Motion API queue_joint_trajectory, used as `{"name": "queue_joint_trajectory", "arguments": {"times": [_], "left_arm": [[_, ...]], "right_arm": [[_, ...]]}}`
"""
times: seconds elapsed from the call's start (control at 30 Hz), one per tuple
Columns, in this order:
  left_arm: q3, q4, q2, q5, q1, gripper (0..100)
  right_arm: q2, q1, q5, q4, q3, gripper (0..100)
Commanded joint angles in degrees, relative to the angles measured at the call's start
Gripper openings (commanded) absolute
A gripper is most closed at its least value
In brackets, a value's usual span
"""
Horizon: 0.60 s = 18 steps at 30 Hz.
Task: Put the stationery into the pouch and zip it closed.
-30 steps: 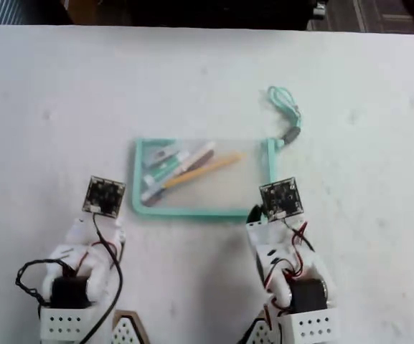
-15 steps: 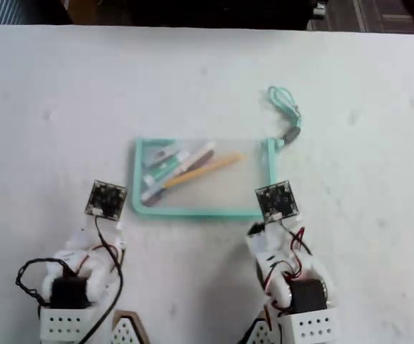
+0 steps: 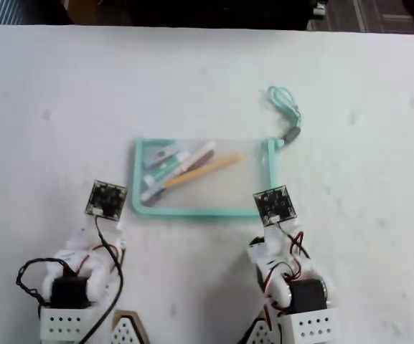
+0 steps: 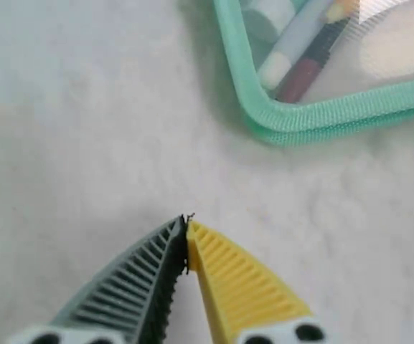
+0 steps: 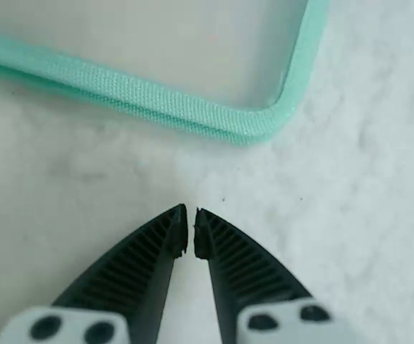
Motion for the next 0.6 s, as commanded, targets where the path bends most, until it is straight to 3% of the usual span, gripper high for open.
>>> {"name": "queue_joint_trajectory", "arguments": {"times": [0.0, 0.3, 0.47, 0.57], "left_arm": [[-0.2, 0.4, -0.5, 0.2, 0.0, 2], [-0.2, 0.4, -0.5, -0.4, 0.0, 2], [-0.2, 0.2, -0.4, -3.4, 0.1, 2], [-0.2, 0.2, -0.4, -3.3, 0.1, 2]], "right_arm": [[-0.3, 0.0, 0.4, 0.3, 0.5, 1.7], [-0.4, -0.1, 0.7, 0.3, 0.5, 1.8], [-0.4, 0.0, 8.3, 0.2, 0.5, 1.8], [-0.4, 0.0, 8.1, 0.2, 0.5, 1.8]]}}
